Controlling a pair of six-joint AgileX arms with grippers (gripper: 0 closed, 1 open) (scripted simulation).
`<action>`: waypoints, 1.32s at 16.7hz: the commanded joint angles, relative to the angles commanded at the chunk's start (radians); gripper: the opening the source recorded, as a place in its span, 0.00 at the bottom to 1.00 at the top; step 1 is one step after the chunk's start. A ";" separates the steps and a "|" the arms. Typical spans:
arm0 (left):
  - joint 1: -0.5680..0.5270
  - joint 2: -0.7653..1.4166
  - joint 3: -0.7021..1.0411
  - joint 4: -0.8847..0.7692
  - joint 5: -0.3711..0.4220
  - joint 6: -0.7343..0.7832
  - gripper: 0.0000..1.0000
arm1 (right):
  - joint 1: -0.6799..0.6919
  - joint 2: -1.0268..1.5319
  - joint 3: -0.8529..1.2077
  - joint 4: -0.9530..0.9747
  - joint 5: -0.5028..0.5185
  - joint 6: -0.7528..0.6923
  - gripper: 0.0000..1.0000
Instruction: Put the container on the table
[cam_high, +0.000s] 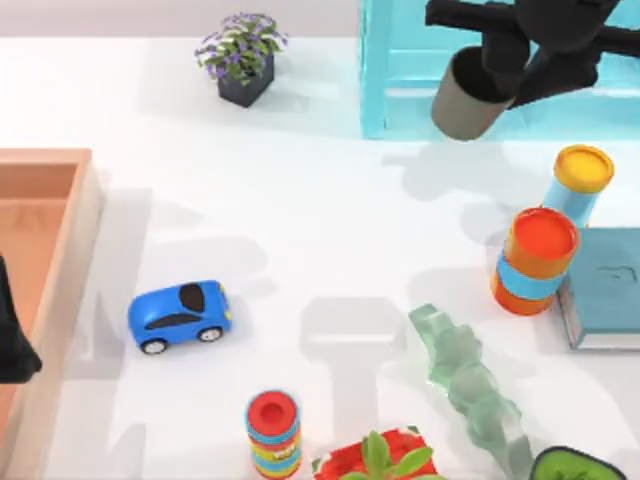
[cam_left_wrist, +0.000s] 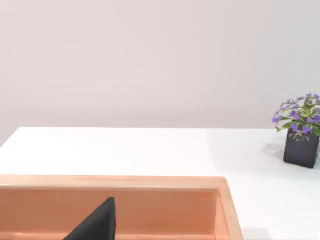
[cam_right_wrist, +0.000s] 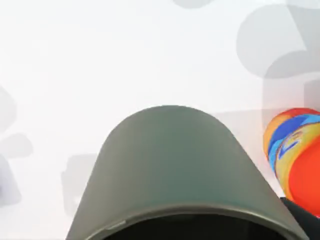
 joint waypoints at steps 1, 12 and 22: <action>0.000 0.000 0.000 0.000 0.000 0.000 1.00 | 0.022 0.032 0.036 -0.019 0.001 0.021 0.00; 0.000 0.000 0.000 0.000 0.000 0.000 1.00 | 0.161 0.281 0.166 -0.167 0.053 0.086 0.00; 0.000 0.000 0.000 0.000 0.000 0.000 1.00 | 0.179 0.265 -0.097 0.079 0.050 0.100 0.00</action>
